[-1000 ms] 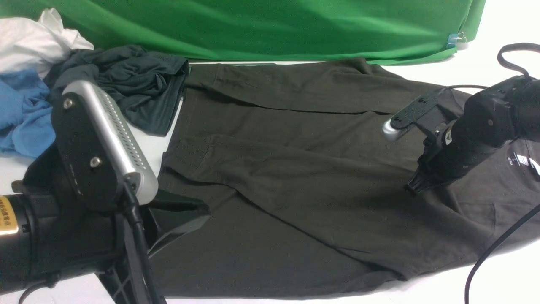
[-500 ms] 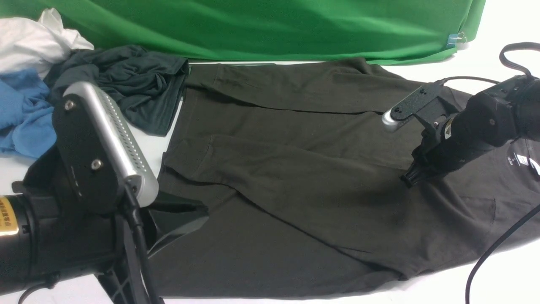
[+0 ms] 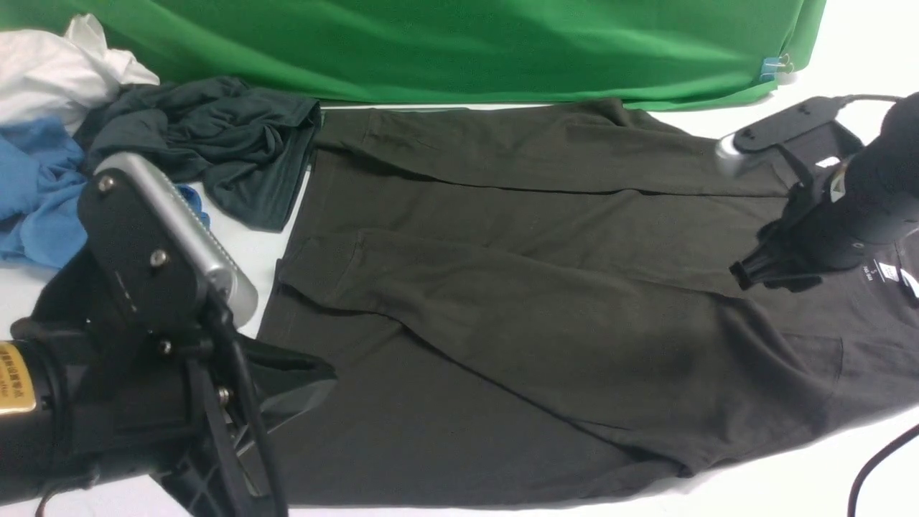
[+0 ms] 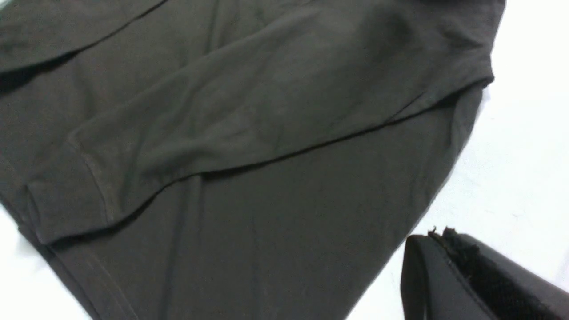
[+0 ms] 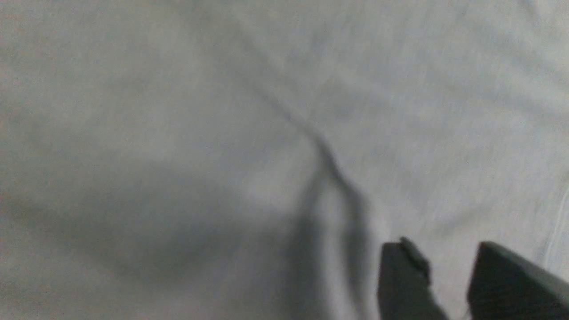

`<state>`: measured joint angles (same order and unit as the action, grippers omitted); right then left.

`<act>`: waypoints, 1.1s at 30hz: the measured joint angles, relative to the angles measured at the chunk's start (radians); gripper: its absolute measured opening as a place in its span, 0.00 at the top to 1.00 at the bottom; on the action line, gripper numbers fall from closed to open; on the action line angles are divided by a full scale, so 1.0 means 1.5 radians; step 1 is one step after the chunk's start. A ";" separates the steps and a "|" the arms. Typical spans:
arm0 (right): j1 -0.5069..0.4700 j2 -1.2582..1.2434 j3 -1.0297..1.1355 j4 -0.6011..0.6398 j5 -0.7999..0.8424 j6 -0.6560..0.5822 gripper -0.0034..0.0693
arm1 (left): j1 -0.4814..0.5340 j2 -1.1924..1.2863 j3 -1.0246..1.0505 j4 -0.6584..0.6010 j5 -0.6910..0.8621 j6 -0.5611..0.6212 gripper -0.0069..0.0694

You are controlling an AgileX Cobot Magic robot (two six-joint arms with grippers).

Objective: Fold a long-sleeved shirt on a white desktop.
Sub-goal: 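Grab the top left corner of the dark shirt with the left gripper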

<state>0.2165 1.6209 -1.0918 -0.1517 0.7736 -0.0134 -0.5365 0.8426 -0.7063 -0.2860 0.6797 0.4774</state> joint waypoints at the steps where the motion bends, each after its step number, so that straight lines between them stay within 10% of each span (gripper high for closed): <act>1: 0.000 -0.002 0.000 0.003 0.008 -0.001 0.69 | 0.000 0.012 -0.007 0.003 0.004 -0.007 0.89; 15: -0.004 0.043 0.001 0.134 -0.060 -0.037 0.75 | 0.116 0.367 -0.209 0.059 0.014 -0.063 0.89; 26: 0.265 0.050 0.001 0.193 -0.135 -0.135 0.41 | 0.278 0.476 -0.247 -0.001 -0.023 -0.001 0.89; 33: 0.305 0.050 0.001 0.191 -0.154 -0.141 0.43 | 0.328 0.554 -0.248 -0.074 -0.028 0.035 0.85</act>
<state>0.6742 1.6956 -1.0897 0.1343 0.5420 -0.2253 -0.0447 1.6731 -1.0783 -0.3964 0.6375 0.5297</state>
